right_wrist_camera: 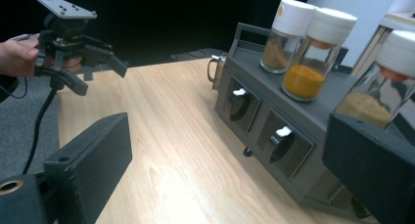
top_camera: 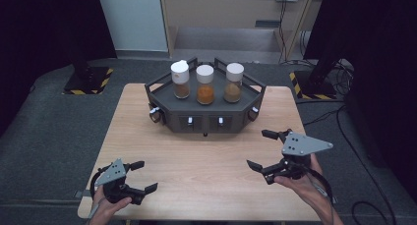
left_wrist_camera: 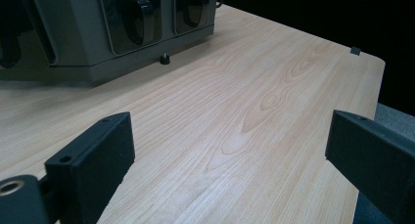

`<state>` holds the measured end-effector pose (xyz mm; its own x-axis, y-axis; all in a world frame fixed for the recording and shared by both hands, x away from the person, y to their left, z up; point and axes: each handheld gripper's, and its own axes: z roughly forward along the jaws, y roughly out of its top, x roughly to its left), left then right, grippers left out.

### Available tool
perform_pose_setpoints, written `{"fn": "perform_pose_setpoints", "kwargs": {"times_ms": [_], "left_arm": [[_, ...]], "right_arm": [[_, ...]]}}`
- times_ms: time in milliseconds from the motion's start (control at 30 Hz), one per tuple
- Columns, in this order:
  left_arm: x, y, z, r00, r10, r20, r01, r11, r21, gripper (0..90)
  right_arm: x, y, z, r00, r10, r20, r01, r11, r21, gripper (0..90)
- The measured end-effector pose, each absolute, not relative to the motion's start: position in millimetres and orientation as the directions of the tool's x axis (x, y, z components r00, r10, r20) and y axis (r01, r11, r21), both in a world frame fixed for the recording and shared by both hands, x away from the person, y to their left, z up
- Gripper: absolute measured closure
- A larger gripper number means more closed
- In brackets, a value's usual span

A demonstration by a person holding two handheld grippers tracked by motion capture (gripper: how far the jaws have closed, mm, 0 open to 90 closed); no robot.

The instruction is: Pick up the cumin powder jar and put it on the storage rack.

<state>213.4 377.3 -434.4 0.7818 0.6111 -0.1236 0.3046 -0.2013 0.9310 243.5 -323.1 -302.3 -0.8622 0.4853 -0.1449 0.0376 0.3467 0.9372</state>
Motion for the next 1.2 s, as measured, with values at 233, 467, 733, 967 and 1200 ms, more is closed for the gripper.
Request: {"fn": "perform_pose_setpoints", "kwargs": {"times_ms": [233,467,733,967,1200], "left_arm": [[211.4,377.1,-433.5,0.780,0.614,-0.119,0.300,-0.202,0.932,3.3],[206.1,374.6,-431.2,0.778,0.619,-0.107,0.293,-0.206,0.934,3.3],[197.5,372.1,-428.8,0.774,0.627,-0.088,0.274,-0.206,0.939,3.3],[191.6,370.8,-427.5,0.774,0.629,-0.072,0.253,-0.203,0.946,3.4],[188.4,369.8,-427.2,0.772,0.632,-0.063,0.242,-0.201,0.949,3.9]], "right_arm": [[231.3,-327.4,-316.5,-0.851,0.507,-0.135,0.051,0.336,0.941,5.4],[217.0,-328.2,-335.9,-0.843,0.525,-0.120,0.085,0.350,0.933,5.5],[199.8,-331.8,-349.6,-0.834,0.538,-0.121,0.087,0.346,0.934,5.7],[188.5,-337.4,-359.8,-0.821,0.559,-0.116,0.096,0.335,0.937,5.8],[185.5,-341.5,-370.5,-0.807,0.581,-0.107,0.109,0.323,0.940,6.1]]}}
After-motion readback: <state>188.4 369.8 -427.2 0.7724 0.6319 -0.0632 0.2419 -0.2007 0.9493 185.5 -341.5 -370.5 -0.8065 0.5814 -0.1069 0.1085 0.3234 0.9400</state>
